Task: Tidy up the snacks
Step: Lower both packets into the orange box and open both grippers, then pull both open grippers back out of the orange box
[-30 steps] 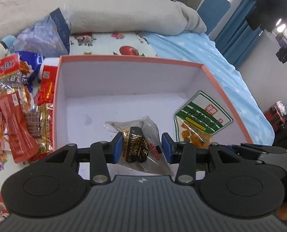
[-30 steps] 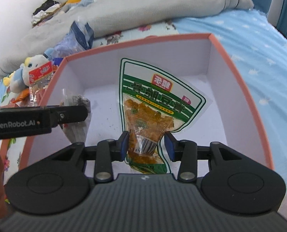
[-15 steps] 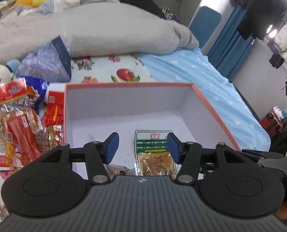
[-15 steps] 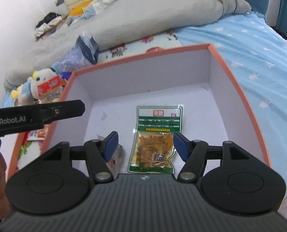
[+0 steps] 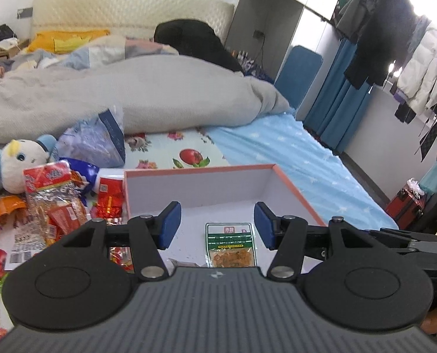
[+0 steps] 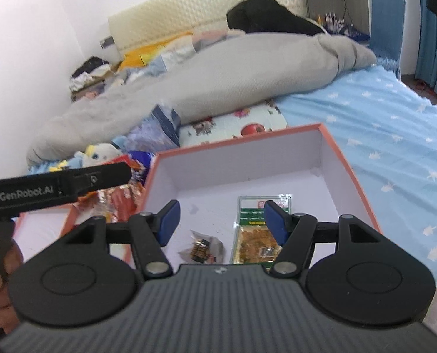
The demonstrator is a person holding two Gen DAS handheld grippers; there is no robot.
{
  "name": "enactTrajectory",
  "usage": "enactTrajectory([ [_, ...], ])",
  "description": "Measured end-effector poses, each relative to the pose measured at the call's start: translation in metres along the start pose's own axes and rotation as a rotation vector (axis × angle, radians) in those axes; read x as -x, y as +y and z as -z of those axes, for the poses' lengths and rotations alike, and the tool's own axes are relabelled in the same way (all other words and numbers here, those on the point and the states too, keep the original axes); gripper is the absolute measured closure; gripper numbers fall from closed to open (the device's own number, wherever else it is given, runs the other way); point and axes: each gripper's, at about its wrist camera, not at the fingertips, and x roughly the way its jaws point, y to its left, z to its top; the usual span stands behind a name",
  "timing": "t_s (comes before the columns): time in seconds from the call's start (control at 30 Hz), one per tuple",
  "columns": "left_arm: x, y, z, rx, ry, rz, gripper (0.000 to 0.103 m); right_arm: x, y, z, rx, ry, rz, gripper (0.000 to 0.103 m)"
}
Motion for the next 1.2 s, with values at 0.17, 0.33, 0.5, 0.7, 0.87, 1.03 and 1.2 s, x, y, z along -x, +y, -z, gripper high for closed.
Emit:
enactTrajectory([
  [0.17,0.039,0.005,0.004,-0.003,-0.038,-0.003,0.042,0.027,0.019,0.006,0.000,-0.053,-0.007,0.038],
  [0.33,0.077,0.013,0.013,-0.003,-0.074,-0.009,0.042,0.048,0.037,0.017,0.000,-0.088,-0.018,0.038],
  [0.5,0.110,0.025,0.027,0.013,-0.097,-0.029,0.037,0.061,0.056,0.030,-0.001,-0.105,-0.039,0.038],
  [0.7,0.148,0.051,0.048,0.044,-0.114,-0.070,0.035,0.068,0.085,0.045,0.027,-0.116,-0.065,0.038],
  [0.87,0.178,0.076,0.067,0.076,-0.125,-0.101,0.035,0.068,0.111,0.060,0.047,-0.106,-0.101,0.038],
  [1.03,0.195,0.095,0.087,0.105,-0.119,-0.130,0.035,0.067,0.133,0.075,0.059,-0.095,-0.127,0.038],
  [1.2,0.203,0.110,0.109,0.120,-0.109,-0.158,0.035,0.067,0.150,0.095,0.087,-0.081,-0.146,0.038],
])
